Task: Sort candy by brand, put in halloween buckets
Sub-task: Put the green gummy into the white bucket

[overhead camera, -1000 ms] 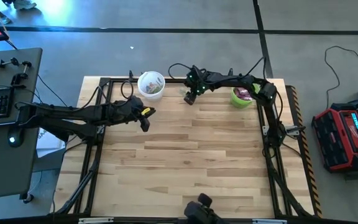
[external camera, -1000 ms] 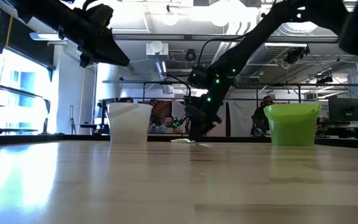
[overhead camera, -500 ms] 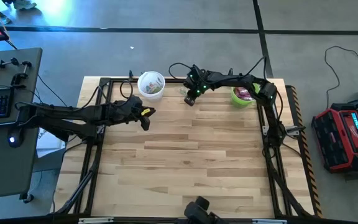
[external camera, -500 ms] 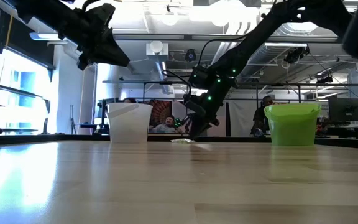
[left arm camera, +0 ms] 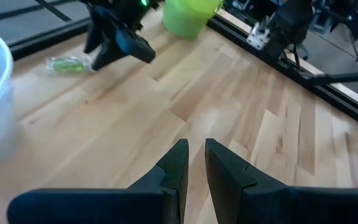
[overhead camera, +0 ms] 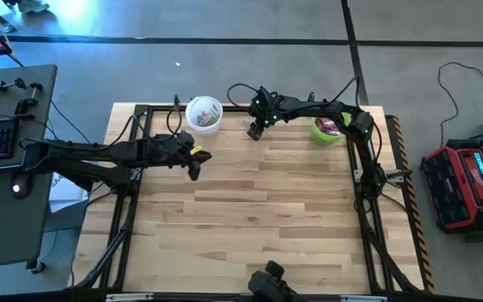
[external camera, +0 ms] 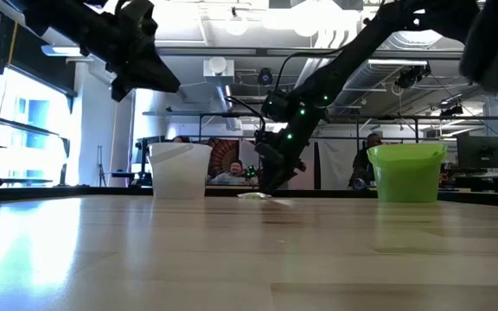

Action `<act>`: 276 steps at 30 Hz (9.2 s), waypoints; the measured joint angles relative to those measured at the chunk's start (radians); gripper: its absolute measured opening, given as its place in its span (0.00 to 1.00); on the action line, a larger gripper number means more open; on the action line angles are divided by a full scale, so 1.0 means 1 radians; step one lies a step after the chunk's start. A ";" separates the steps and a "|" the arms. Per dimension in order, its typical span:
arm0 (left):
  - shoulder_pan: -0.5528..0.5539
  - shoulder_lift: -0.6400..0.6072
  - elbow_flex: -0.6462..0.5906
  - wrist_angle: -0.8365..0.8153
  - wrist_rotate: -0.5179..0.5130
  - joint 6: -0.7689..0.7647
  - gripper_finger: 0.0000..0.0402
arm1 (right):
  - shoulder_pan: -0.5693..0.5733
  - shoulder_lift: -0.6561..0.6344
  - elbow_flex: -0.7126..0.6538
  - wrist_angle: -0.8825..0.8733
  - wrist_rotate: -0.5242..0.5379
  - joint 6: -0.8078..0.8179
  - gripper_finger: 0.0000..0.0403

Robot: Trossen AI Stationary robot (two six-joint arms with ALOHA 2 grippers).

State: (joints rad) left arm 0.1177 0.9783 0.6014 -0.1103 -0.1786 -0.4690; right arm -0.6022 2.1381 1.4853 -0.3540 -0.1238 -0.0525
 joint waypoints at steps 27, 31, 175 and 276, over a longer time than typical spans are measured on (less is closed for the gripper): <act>0.006 0.000 0.000 -0.033 -0.042 -0.025 0.12 | -0.022 -0.004 0.000 -0.035 -0.108 0.150 0.37; 0.006 0.000 0.000 -0.044 -0.045 -0.009 0.12 | 0.010 0.007 0.000 -0.003 -0.050 0.208 0.52; 0.381 1.067 0.963 -0.319 0.143 0.407 0.61 | 0.191 -1.021 -0.599 -0.097 0.246 0.499 0.00; 0.557 1.407 1.276 -0.573 0.440 1.400 0.22 | 0.191 -1.020 -0.599 -0.090 0.172 0.542 0.00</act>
State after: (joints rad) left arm 0.6747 2.3852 1.8774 -0.6834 0.2611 0.9306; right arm -0.4114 1.1179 0.8867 -0.4442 0.0486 0.4892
